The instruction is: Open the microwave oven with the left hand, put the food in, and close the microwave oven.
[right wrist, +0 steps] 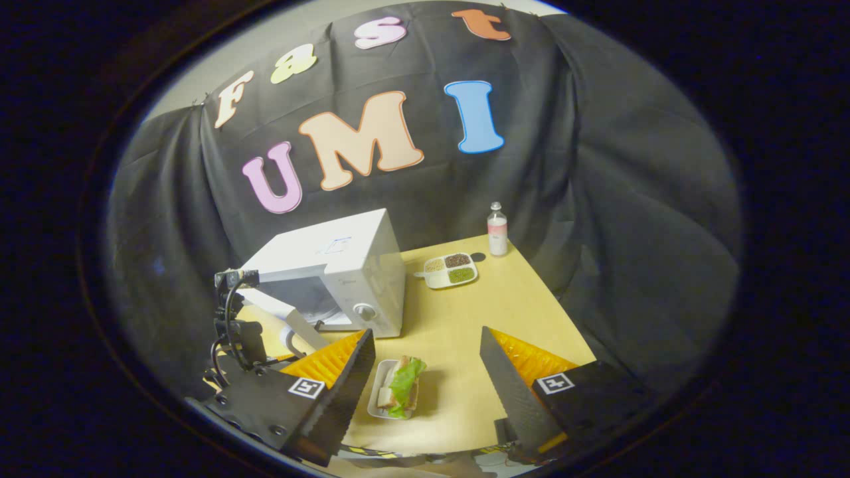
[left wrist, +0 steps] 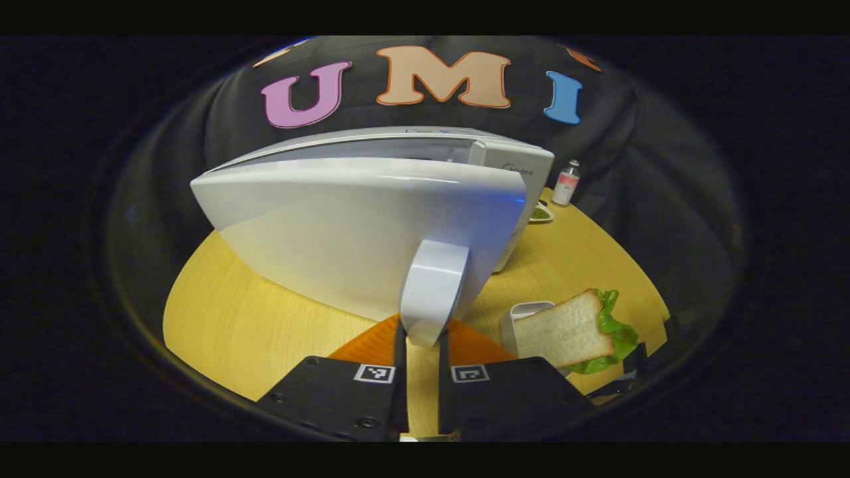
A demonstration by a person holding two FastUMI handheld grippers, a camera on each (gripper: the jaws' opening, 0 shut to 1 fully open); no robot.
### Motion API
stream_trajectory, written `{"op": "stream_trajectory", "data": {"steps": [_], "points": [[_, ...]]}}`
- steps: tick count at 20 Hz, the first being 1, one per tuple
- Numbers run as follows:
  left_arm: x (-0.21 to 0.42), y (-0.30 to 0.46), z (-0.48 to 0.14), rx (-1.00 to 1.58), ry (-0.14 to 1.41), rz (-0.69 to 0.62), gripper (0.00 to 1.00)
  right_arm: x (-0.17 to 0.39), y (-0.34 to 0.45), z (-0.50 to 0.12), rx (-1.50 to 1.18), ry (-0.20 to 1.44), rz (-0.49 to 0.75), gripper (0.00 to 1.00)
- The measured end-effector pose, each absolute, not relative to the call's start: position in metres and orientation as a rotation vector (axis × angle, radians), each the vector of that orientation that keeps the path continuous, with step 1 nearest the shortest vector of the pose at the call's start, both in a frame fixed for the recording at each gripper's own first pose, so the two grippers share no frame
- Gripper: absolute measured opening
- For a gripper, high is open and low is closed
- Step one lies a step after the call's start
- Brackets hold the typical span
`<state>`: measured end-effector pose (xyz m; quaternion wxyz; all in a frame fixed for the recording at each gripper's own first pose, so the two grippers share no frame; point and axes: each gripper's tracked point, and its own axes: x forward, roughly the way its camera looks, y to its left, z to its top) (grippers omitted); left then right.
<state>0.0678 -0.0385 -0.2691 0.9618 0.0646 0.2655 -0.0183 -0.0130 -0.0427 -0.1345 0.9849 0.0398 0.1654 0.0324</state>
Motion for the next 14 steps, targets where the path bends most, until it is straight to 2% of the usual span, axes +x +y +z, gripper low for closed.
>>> {"op": "stream_trajectory", "data": {"steps": [1, 2, 3, 4, 6, 7, 8, 9, 10, 11, 14], "points": [[0.063, -0.035, -0.269, 0.114, 0.539, -0.017, 0.18, -0.012, -0.042, -0.136, 0.073, 0.34, 0.084, 0.99], [0.057, -0.031, -0.269, 0.088, 0.538, 0.003, 0.19, -0.012, -0.041, -0.137, 0.068, 0.346, 0.103, 0.93], [0.052, -0.027, -0.268, 0.061, 0.533, 0.024, 0.24, -0.01, -0.041, -0.137, 0.062, 0.349, 0.123, 0.92], [0.047, -0.021, -0.269, 0.042, 0.527, 0.054, 0.22, -0.009, -0.041, -0.138, 0.058, 0.351, 0.141, 0.93], [0.035, -0.007, -0.266, 0.024, 0.52, 0.118, 0.3, -0.006, -0.04, -0.138, 0.058, 0.356, 0.179, 0.93], [0.029, 0.0, -0.265, 0.017, 0.512, 0.148, 0.4, -0.004, -0.038, -0.138, 0.061, 0.362, 0.202, 0.93], [0.025, 0.004, -0.262, 0.007, 0.503, 0.177, 0.45, -0.003, -0.035, -0.141, 0.063, 0.368, 0.226, 0.93], [0.021, 0.009, -0.259, -0.001, 0.492, 0.202, 0.61, -0.003, -0.034, -0.142, 0.063, 0.372, 0.249, 0.93], [0.017, 0.015, -0.256, -0.007, 0.477, 0.228, 0.66, -0.002, -0.033, -0.144, 0.055, 0.376, 0.267, 0.9], [0.014, 0.02, -0.253, -0.012, 0.465, 0.246, 0.75, 0.0, -0.034, -0.147, 0.042, 0.386, 0.275, 0.89], [0.003, 0.032, -0.251, -0.04, 0.436, 0.285, 0.86, -0.002, -0.037, -0.153, 0.019, 0.398, 0.284, 0.89]]}}
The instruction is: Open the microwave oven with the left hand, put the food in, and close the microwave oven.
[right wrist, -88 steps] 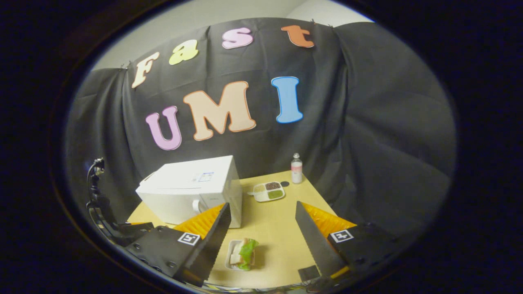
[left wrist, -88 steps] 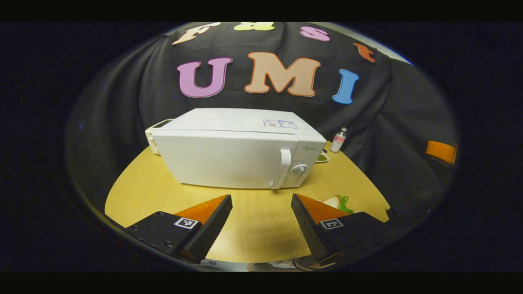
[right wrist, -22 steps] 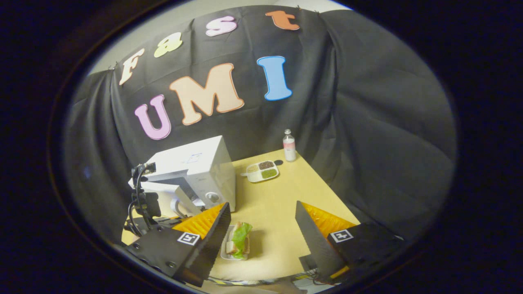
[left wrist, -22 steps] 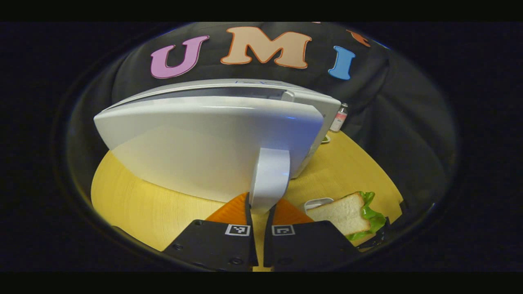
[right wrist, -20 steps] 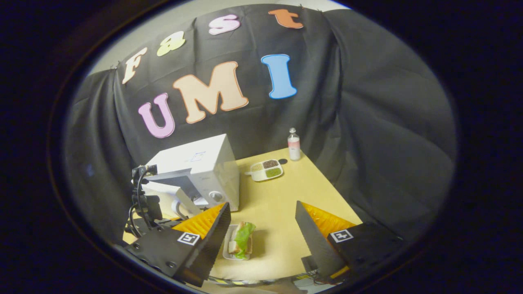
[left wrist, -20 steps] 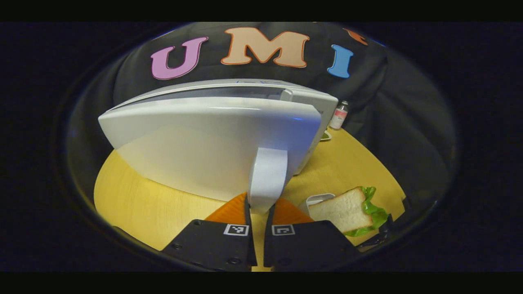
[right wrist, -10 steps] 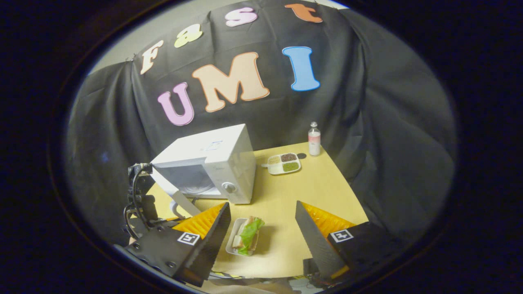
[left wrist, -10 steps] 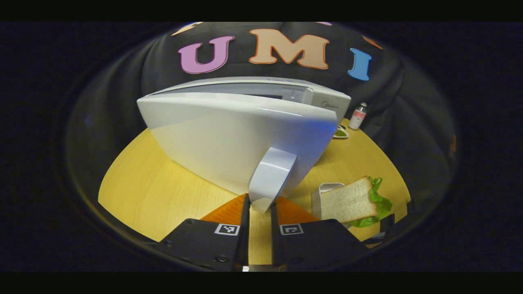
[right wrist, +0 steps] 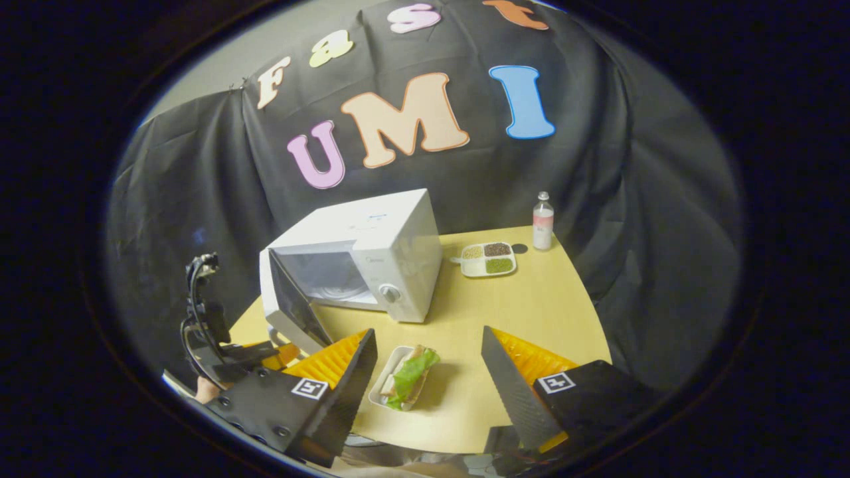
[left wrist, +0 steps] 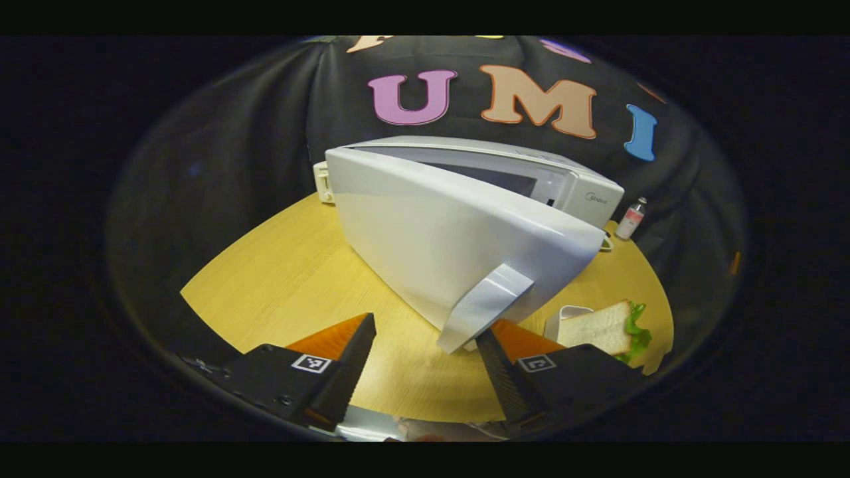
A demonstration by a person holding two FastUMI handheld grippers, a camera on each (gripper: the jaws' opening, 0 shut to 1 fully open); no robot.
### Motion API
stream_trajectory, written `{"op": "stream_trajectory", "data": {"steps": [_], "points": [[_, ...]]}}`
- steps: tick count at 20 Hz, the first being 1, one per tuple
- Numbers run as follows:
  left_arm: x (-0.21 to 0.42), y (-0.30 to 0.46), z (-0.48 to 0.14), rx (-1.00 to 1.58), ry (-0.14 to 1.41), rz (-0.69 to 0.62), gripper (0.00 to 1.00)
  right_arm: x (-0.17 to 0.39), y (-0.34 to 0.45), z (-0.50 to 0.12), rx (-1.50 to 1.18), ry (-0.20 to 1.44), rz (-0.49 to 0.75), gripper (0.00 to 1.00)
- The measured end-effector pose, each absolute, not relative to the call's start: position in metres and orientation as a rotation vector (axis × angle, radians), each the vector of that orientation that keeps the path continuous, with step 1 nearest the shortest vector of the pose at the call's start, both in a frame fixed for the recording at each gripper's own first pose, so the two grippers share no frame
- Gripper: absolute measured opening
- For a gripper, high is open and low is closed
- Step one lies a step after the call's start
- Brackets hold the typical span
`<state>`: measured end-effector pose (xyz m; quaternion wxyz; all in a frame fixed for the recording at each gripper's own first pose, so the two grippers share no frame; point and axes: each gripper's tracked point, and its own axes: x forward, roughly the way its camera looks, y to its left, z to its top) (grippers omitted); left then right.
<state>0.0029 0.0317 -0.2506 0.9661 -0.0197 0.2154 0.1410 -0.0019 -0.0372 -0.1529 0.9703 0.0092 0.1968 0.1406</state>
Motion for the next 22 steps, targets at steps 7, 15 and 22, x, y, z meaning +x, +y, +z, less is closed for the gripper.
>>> {"op": "stream_trajectory", "data": {"steps": [7, 15, 22], "points": [[-0.031, 0.051, -0.254, -0.115, 0.443, 0.292, 1.0, -0.015, -0.024, -0.158, 0.021, 0.401, 0.253, 0.89], [-0.087, 0.112, -0.253, -0.101, 0.465, 0.209, 1.0, -0.064, 0.049, -0.173, 0.027, 0.396, 0.209, 0.89], [-0.121, 0.201, -0.238, -0.079, 0.458, 0.186, 0.99, -0.131, 0.107, -0.197, 0.045, 0.412, 0.153, 0.9]]}}
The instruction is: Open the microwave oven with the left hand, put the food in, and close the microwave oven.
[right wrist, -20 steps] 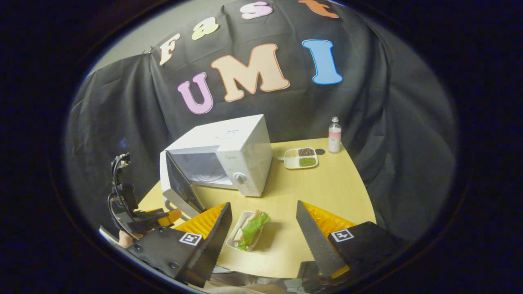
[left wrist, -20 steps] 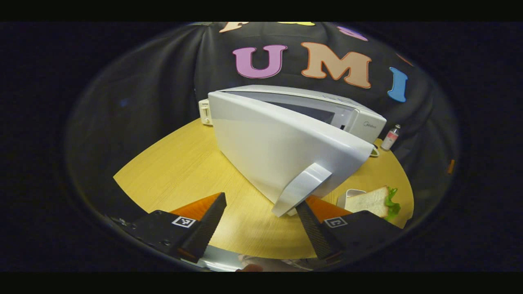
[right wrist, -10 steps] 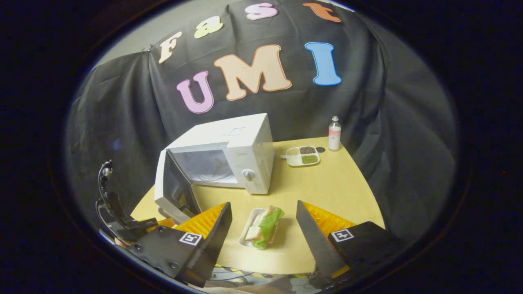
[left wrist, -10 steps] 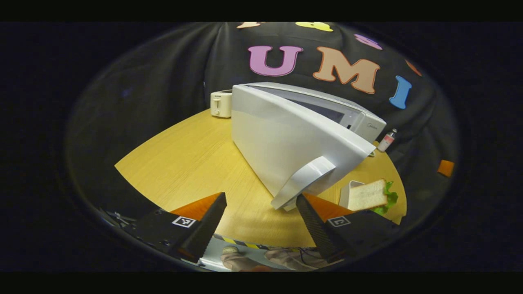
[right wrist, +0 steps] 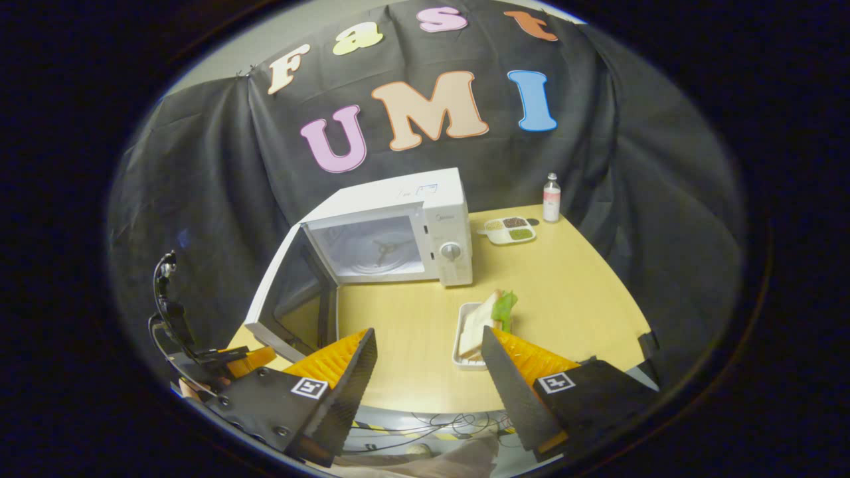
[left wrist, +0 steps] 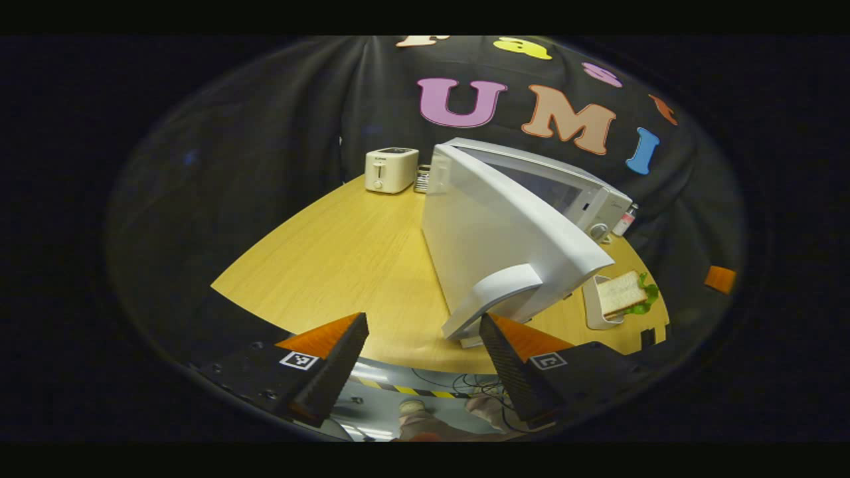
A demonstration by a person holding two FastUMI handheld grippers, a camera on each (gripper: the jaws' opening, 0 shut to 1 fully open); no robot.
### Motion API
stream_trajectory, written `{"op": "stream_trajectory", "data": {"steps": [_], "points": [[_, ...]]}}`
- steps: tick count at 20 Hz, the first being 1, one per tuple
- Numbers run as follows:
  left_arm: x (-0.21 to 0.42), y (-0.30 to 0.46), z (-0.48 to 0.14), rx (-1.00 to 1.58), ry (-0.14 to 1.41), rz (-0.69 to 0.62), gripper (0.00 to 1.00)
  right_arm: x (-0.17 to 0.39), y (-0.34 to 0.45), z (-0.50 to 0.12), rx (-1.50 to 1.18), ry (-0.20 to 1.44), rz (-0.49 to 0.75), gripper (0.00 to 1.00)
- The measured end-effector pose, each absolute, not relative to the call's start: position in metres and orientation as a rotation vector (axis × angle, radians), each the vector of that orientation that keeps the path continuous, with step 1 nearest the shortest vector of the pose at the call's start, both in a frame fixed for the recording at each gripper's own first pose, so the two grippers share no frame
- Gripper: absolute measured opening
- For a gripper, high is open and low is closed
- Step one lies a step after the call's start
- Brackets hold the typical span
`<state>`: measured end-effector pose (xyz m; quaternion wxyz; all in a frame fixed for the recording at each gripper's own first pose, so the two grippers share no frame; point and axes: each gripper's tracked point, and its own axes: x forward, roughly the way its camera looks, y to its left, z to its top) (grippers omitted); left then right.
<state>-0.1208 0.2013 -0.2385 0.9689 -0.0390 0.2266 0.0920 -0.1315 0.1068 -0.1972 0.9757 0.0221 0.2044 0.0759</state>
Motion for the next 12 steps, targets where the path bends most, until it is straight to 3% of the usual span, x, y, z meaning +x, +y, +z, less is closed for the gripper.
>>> {"op": "stream_trajectory", "data": {"steps": [8, 12], "points": [[-0.128, 0.3, -0.228, -0.049, 0.425, 0.249, 0.96, -0.169, 0.136, -0.215, 0.083, 0.424, 0.077, 0.9], [-0.136, 0.349, -0.227, -0.072, 0.416, 0.36, 0.97, -0.165, 0.129, -0.223, 0.071, 0.447, 0.046, 0.89]]}}
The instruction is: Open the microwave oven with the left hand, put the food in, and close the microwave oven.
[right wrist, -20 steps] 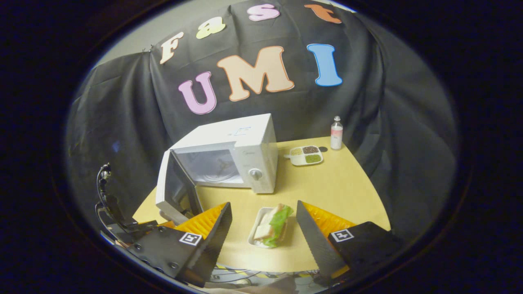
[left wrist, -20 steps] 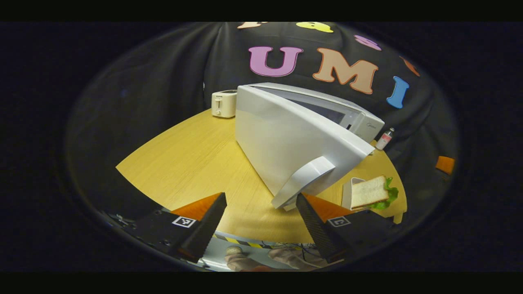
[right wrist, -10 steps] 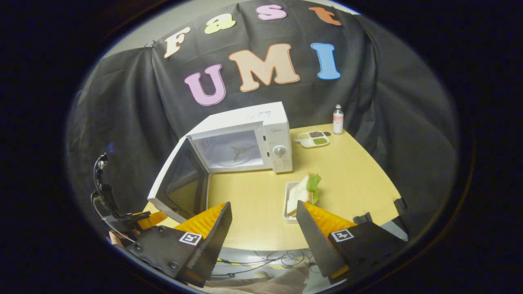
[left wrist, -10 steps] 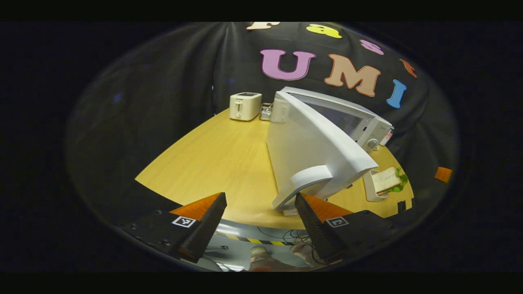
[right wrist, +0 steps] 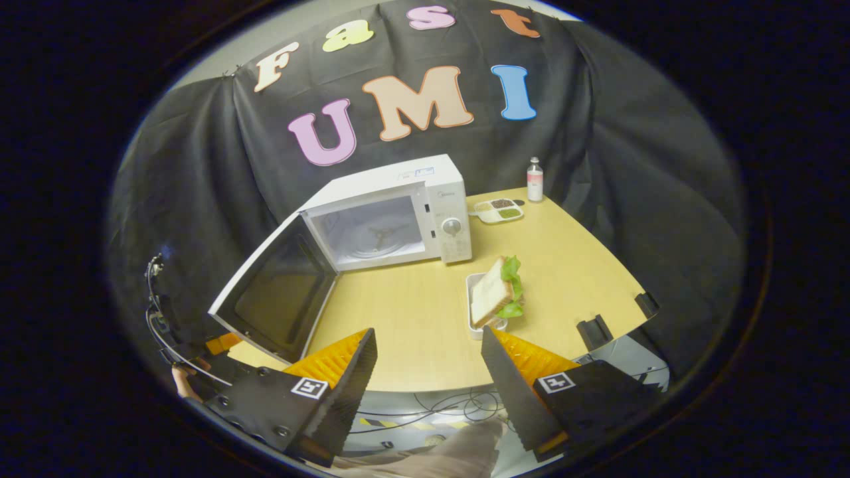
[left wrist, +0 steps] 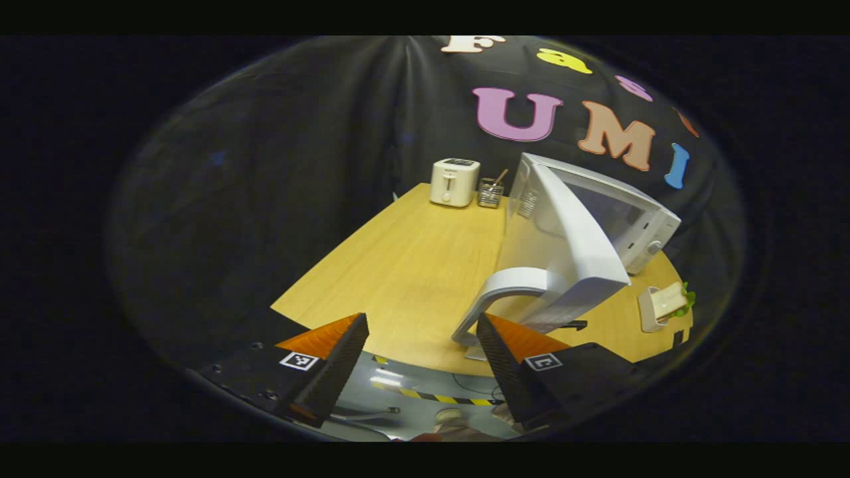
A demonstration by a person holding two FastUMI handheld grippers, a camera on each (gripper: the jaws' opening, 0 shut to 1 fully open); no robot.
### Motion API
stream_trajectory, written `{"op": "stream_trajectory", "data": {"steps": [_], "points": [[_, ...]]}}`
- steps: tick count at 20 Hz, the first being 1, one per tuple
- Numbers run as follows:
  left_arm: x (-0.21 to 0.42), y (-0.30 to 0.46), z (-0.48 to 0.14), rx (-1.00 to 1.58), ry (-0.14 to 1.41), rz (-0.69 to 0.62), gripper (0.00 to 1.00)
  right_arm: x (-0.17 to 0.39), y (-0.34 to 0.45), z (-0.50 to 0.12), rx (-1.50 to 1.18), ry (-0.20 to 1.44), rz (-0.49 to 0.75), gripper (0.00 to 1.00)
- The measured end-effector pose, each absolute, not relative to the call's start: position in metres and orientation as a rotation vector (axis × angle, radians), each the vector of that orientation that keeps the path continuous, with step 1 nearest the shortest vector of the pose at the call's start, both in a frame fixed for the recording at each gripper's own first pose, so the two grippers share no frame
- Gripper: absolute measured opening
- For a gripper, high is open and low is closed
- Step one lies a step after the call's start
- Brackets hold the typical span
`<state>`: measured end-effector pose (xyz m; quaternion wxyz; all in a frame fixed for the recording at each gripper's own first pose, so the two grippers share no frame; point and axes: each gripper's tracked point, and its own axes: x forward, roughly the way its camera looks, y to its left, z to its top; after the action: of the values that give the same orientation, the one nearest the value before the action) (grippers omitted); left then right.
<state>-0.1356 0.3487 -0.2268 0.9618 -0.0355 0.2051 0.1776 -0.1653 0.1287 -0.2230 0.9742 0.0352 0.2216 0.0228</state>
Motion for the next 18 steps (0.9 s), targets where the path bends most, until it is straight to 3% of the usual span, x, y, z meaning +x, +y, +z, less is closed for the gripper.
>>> {"op": "stream_trajectory", "data": {"steps": [6, 7, 8, 9, 10, 11, 14, 15, 18], "points": [[-0.153, 0.374, -0.201, -0.094, 0.354, 0.522, 0.97, -0.119, 0.094, -0.226, 0.121, 0.485, 0.001, 0.89], [-0.156, 0.372, -0.196, -0.095, 0.336, 0.548, 0.97, -0.105, 0.086, -0.224, 0.124, 0.488, -0.005, 0.98], [-0.157, 0.368, -0.189, -0.093, 0.317, 0.566, 0.96, -0.09, 0.077, -0.225, 0.123, 0.498, -0.011, 0.89], [-0.157, 0.362, -0.182, -0.093, 0.298, 0.58, 0.96, -0.074, 0.066, -0.227, 0.118, 0.513, -0.022, 0.89], [-0.157, 0.356, -0.176, -0.09, 0.28, 0.59, 0.96, -0.059, 0.054, -0.229, 0.11, 0.53, -0.032, 0.98], [-0.159, 0.35, -0.172, -0.087, 0.269, 0.603, 0.96, -0.046, 0.044, -0.232, 0.1, 0.55, -0.034, 0.98], [-0.167, 0.33, -0.164, -0.083, 0.267, 0.656, 0.96, -0.01, 0.023, -0.249, 0.112, 0.647, -0.016, 0.9], [-0.17, 0.321, -0.162, -0.085, 0.264, 0.674, 0.96, -0.001, 0.018, -0.257, 0.118, 0.691, -0.006, 0.98], [-0.176, 0.305, -0.157, -0.122, 0.233, 0.742, 0.96, 0.016, 0.01, -0.289, 0.143, 0.828, 0.034, 0.98]]}}
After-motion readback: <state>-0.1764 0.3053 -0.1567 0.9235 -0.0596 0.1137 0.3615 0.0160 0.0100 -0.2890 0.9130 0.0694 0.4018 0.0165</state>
